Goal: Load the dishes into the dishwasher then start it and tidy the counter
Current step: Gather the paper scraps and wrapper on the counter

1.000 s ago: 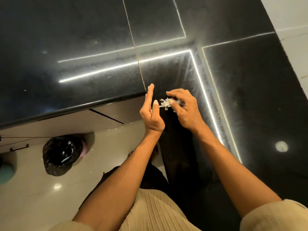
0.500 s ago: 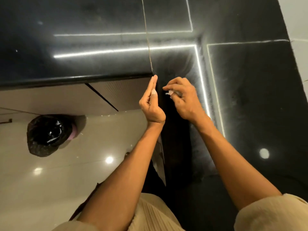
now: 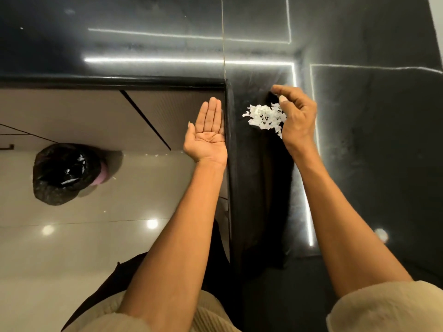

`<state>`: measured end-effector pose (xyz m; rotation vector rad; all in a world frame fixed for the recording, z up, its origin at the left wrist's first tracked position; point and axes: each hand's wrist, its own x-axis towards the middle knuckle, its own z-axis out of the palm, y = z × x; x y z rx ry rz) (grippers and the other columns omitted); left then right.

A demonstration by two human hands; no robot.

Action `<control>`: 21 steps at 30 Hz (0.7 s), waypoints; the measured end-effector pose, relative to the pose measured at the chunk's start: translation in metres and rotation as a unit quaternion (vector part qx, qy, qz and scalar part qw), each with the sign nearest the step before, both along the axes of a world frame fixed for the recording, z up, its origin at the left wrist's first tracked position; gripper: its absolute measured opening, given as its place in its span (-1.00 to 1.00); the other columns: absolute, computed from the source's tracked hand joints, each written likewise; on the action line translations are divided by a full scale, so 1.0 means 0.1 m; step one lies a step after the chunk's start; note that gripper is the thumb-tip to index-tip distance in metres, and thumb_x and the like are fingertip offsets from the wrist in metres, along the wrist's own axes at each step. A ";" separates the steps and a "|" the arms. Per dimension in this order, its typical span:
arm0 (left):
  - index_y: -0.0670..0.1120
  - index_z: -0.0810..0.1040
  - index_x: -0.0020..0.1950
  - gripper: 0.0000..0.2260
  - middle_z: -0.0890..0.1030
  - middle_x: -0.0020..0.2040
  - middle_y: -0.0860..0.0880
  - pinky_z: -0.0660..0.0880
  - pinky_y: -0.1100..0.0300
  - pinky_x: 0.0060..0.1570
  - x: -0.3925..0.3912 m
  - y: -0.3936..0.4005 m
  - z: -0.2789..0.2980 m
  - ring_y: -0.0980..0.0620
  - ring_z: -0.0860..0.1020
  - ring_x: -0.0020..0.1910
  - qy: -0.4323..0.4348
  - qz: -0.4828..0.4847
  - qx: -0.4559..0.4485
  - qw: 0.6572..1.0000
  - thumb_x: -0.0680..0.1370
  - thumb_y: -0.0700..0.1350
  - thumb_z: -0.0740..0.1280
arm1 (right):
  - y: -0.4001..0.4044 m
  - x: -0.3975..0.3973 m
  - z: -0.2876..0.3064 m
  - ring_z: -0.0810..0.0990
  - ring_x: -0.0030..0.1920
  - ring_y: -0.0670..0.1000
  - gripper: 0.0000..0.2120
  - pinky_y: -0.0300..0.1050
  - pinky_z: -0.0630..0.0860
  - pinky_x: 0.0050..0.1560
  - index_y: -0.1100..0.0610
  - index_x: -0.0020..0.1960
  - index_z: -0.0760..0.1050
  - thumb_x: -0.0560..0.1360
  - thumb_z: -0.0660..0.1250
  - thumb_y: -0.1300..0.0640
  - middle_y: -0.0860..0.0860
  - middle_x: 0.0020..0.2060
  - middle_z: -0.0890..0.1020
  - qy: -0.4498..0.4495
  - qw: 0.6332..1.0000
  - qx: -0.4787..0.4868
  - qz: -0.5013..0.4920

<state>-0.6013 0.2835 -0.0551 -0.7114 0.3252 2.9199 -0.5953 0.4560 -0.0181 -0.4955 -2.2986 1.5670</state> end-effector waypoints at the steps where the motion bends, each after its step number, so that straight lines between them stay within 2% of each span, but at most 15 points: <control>1: -0.33 0.52 0.24 -0.49 0.62 0.19 -0.30 0.36 -0.12 0.42 0.01 0.00 -0.01 -0.20 0.52 0.31 0.003 0.004 0.012 1.000 0.69 -0.01 -0.08 | 0.00 0.00 -0.01 0.64 0.14 0.08 -0.70 0.14 0.54 0.21 0.10 0.11 0.69 0.48 0.27 0.22 0.01 0.04 0.72 0.000 1.000 0.000 0.003; 4: -0.33 0.52 0.24 -0.48 0.63 0.15 -0.30 0.40 -0.11 0.38 0.03 0.00 -0.01 -0.19 0.52 0.31 0.008 0.013 0.024 1.000 0.68 -0.02 -0.09 | -0.01 0.00 -0.03 0.63 0.18 0.06 -0.71 0.16 0.53 0.23 0.04 0.12 0.69 0.50 0.26 0.17 -0.03 0.07 0.72 -0.007 1.000 0.001 0.006; 9: -0.33 0.51 0.26 -0.49 0.62 0.19 -0.31 0.27 -0.14 0.48 0.02 0.01 -0.07 -0.21 0.49 0.35 0.015 0.022 0.027 0.999 0.68 -0.03 -0.09 | -0.04 -0.02 -0.06 0.63 0.16 0.00 -0.70 0.16 0.51 0.24 0.05 0.12 0.70 0.54 0.24 0.19 -0.09 0.06 0.71 -0.011 1.000 0.004 0.022; 14: -0.33 0.48 0.31 -0.49 0.61 0.20 -0.29 0.30 -0.14 0.47 0.02 0.02 -0.08 -0.20 0.49 0.35 0.022 0.004 0.000 1.000 0.68 -0.02 -0.09 | -0.25 -0.01 -0.03 0.62 0.06 -0.07 -0.75 -0.13 0.50 0.14 0.07 0.03 0.72 0.57 0.26 0.19 -0.12 -0.05 0.73 -0.006 0.999 0.006 0.036; 16: -0.32 0.49 0.31 -0.49 0.61 0.20 -0.29 0.31 -0.14 0.45 0.02 0.02 -0.07 -0.20 0.50 0.35 0.022 -0.001 -0.008 1.000 0.68 -0.03 -0.09 | -0.37 0.01 -0.01 0.62 0.05 -0.09 -0.75 -0.18 0.49 0.12 0.07 -0.01 0.73 0.56 0.26 0.20 -0.13 -0.08 0.73 -0.001 0.999 0.005 0.039; 19: -0.32 0.51 0.27 -0.50 0.61 0.20 -0.29 0.34 -0.14 0.44 0.02 0.03 -0.05 -0.21 0.51 0.34 0.019 -0.002 -0.017 1.000 0.67 -0.03 -0.08 | -0.51 0.06 0.00 0.62 0.05 -0.10 -0.75 -0.19 0.50 0.09 0.08 -0.01 0.73 0.57 0.27 0.21 -0.14 -0.09 0.73 0.003 0.999 0.006 0.041; 21: -0.32 0.52 0.26 -0.50 0.62 0.20 -0.28 0.34 -0.12 0.43 0.02 0.03 -0.04 -0.22 0.51 0.35 0.018 -0.007 -0.029 0.999 0.67 -0.04 -0.08 | -0.57 0.09 0.00 0.63 0.05 -0.08 -0.75 -0.10 0.52 0.11 0.08 -0.01 0.73 0.57 0.27 0.22 -0.13 -0.09 0.73 0.002 0.999 -0.002 0.051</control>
